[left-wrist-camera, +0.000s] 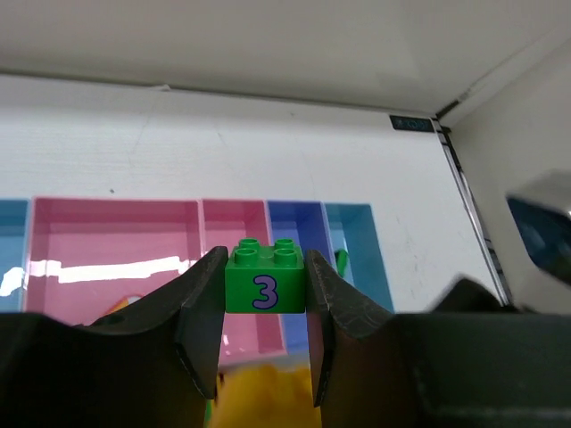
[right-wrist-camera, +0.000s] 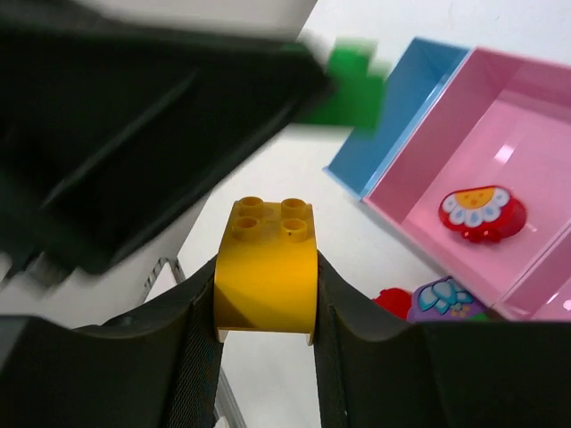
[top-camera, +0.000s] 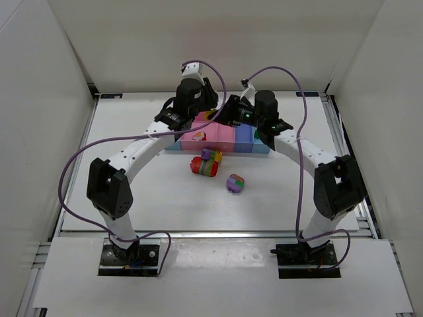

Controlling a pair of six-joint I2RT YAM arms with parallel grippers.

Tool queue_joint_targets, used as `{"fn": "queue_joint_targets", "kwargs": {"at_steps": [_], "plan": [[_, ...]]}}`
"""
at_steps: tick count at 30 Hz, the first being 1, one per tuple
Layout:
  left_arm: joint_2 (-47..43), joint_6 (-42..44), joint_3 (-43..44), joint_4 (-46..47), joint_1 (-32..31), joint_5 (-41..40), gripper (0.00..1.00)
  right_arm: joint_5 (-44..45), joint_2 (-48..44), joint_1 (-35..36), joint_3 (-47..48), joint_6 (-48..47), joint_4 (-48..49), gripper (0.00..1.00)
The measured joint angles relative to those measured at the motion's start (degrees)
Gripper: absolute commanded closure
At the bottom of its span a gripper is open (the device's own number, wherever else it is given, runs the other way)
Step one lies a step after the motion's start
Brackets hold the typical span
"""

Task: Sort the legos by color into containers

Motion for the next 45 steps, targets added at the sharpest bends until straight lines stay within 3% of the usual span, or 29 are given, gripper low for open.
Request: {"fn": "queue_joint_targets", "kwargs": {"at_steps": [11, 20, 30, 37, 45], "plan": [[5.5, 2.2, 7.4, 1.7, 5.0, -1.8, 0.90, -0.3, -5.9, 0.6, -5.4, -3.0, -2.0, 1.00], [4.1, 2.3, 4.9, 1.6, 5.1, 0.0, 0.90, 2.1, -14.3, -13.4, -10.4, -14.3, -12.5, 1.00], [4.5, 3.0, 4.1, -6.7, 1.5, 15.2, 0.90, 5.2, -18.7, -23.2, -13.5, -24.9, -20.3, 1.00], [17.4, 5.4, 18.3, -11.5, -2.7, 26.2, 0.90, 6.7, -23.8, -29.3, -15.6, -27.5, -24.3, 1.00], [31.9, 8.0, 32.1, -16.3, -3.8, 29.6, 0.90, 6.6, -29.3, -37.6, -17.2, -28.3, -27.3, 1.00]]}}
